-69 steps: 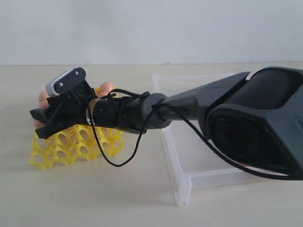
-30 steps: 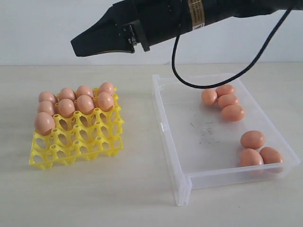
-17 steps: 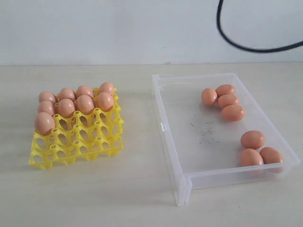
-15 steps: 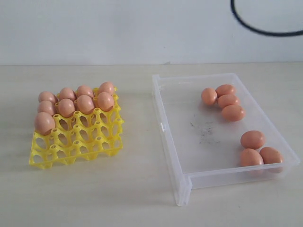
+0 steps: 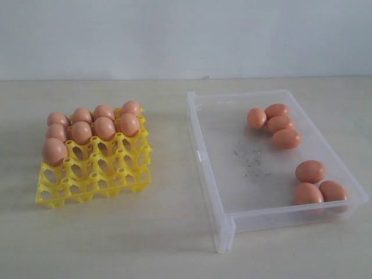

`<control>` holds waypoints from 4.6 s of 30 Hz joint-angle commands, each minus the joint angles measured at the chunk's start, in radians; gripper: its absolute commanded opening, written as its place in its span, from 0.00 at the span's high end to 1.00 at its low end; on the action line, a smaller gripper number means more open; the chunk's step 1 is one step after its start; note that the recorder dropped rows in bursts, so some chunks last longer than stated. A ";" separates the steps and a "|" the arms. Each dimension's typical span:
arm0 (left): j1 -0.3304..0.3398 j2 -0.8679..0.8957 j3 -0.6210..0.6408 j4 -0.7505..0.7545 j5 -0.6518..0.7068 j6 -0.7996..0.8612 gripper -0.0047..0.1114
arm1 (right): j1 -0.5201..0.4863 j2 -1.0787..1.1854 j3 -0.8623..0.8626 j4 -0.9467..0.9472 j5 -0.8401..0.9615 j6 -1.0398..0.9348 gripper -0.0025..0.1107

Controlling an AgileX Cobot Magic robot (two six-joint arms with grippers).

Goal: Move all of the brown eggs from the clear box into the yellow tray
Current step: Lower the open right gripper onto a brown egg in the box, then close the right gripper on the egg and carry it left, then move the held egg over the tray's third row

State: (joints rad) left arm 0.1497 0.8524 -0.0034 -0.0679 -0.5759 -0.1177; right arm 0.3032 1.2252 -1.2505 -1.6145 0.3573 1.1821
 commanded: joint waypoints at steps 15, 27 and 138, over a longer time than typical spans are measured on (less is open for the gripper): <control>-0.003 -0.008 0.003 0.008 0.002 -0.024 0.93 | -0.116 0.578 -0.008 1.536 0.587 -1.556 0.71; -0.003 -0.008 0.003 0.008 0.006 -0.024 0.93 | -0.114 0.697 -0.008 1.322 0.544 -1.736 0.55; -0.003 -0.008 0.003 0.008 -0.002 -0.020 0.93 | 0.196 0.936 -0.314 3.359 0.160 -2.856 0.98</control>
State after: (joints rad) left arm 0.1497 0.8524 -0.0034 -0.0639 -0.5759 -0.1364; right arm 0.4944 2.1587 -1.5536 1.7358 0.5934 -1.7788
